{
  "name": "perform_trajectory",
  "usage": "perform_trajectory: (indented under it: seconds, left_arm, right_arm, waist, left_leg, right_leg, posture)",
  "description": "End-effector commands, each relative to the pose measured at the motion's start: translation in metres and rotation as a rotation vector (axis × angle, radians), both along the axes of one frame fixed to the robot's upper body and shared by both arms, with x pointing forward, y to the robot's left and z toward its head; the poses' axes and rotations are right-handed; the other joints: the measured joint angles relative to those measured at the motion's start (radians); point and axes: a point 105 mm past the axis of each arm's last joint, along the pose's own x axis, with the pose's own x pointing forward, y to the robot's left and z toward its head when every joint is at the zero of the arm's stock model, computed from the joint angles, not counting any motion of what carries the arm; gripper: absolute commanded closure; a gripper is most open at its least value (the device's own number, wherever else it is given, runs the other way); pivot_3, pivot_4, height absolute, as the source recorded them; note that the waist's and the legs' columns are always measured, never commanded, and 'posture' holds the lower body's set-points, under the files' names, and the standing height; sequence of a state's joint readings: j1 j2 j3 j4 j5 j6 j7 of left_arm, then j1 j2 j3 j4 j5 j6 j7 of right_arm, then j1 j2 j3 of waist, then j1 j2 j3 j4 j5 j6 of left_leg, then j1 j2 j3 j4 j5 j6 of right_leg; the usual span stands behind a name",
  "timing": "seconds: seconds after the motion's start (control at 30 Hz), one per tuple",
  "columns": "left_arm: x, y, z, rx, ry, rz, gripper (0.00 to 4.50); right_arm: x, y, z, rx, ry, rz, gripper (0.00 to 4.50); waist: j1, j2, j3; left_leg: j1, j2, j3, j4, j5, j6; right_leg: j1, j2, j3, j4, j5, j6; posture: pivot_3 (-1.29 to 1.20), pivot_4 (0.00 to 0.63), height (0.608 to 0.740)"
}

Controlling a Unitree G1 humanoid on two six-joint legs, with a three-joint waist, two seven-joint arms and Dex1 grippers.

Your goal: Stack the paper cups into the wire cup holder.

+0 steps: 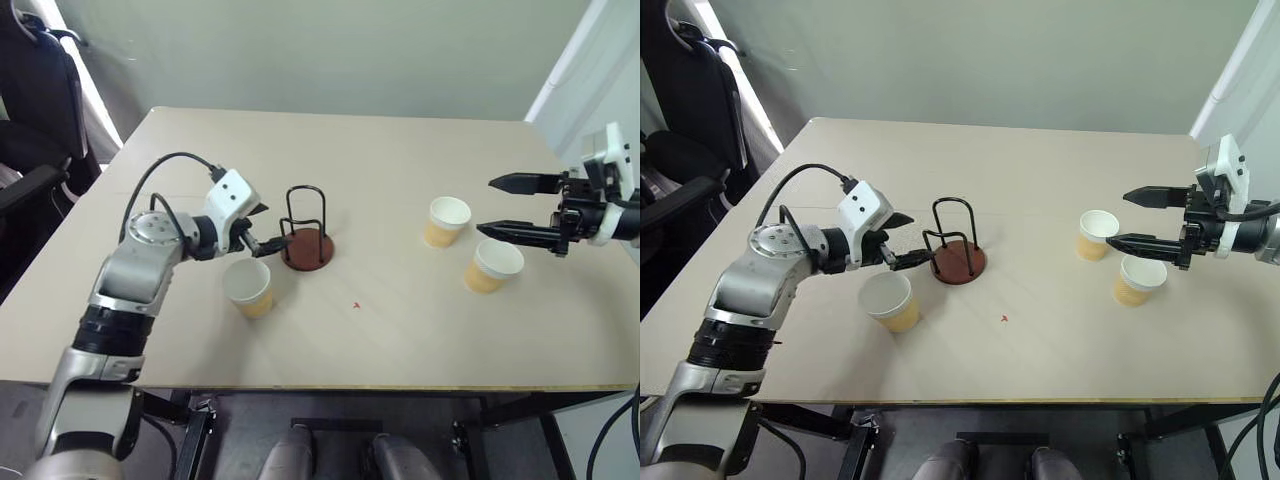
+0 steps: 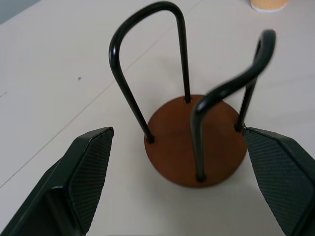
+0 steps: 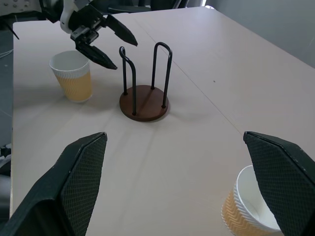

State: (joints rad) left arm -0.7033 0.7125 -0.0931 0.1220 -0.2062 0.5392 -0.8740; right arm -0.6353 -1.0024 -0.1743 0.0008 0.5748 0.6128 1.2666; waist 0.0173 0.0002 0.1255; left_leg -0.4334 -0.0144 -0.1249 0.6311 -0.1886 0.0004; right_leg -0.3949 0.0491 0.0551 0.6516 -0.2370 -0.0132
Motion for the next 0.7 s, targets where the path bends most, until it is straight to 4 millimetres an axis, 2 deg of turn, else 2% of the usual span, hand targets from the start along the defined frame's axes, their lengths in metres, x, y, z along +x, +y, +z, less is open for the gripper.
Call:
perform_trajectory:
  seconds: [0.03,0.1,0.2,0.53,0.57,0.7]
  left_arm:
    - [0.008,-0.007,0.017,-0.006,-0.068,0.003,0.01]
    - [0.010,-0.010,0.015,-0.004,-0.063,0.003,0.01]
    - [0.013,-0.011,0.011,0.010,-0.059,0.007,0.63]
    - [0.021,-0.011,0.011,0.009,-0.076,0.023,4.31]
    - [0.021,-0.011,0.014,0.002,-0.086,0.021,4.48]
    - [0.010,-0.030,0.041,-0.112,-0.107,-0.113,4.48]
  right_arm:
    - [-0.004,-0.002,0.012,-0.001,-0.055,-0.006,0.00]
    - [-0.004,-0.001,0.012,-0.001,-0.056,-0.007,0.00]
    - [-0.004,-0.001,0.012,-0.002,-0.058,-0.011,0.00]
    - [-0.006,-0.005,0.012,-0.004,-0.060,-0.027,0.00]
    - [-0.006,-0.005,0.012,-0.005,-0.060,-0.028,0.00]
    - [-0.006,-0.005,0.013,-0.007,-0.063,-0.032,0.00]
  waist:
    - [0.001,0.000,0.000]
    - [0.001,0.000,0.000]
    - [0.002,0.000,0.000]
    - [0.004,0.000,0.000]
    - [0.004,0.000,0.000]
    - [0.004,0.000,0.000]
  left_leg:
    - [0.000,0.000,0.000,0.000,0.000,0.000]
    - [0.000,0.000,0.000,0.000,0.000,0.000]
    - [-0.001,0.000,0.001,0.001,0.000,0.000]
    - [-0.001,0.000,0.001,0.002,0.000,0.001]
    - [-0.001,0.000,0.001,0.002,0.000,0.001]
    - [-0.001,0.000,0.001,0.002,0.000,0.002]
  right_leg:
    - [0.000,0.000,0.000,0.000,0.000,0.000]
    - [0.000,0.000,0.000,0.000,0.000,0.001]
    - [0.000,0.000,0.000,-0.001,0.001,0.001]
    - [0.000,0.000,0.001,-0.001,0.001,0.003]
    - [0.000,0.000,0.001,-0.002,0.001,0.003]
    - [0.000,0.000,0.001,-0.002,0.002,0.004]
  posture:
    - [0.00,0.150,0.740]
    - [0.00,0.150,0.740]
    - [0.00,0.150,0.740]
    - [0.00,0.150,0.740]
    - [0.00,0.150,0.740]
    - [0.00,0.150,0.740]
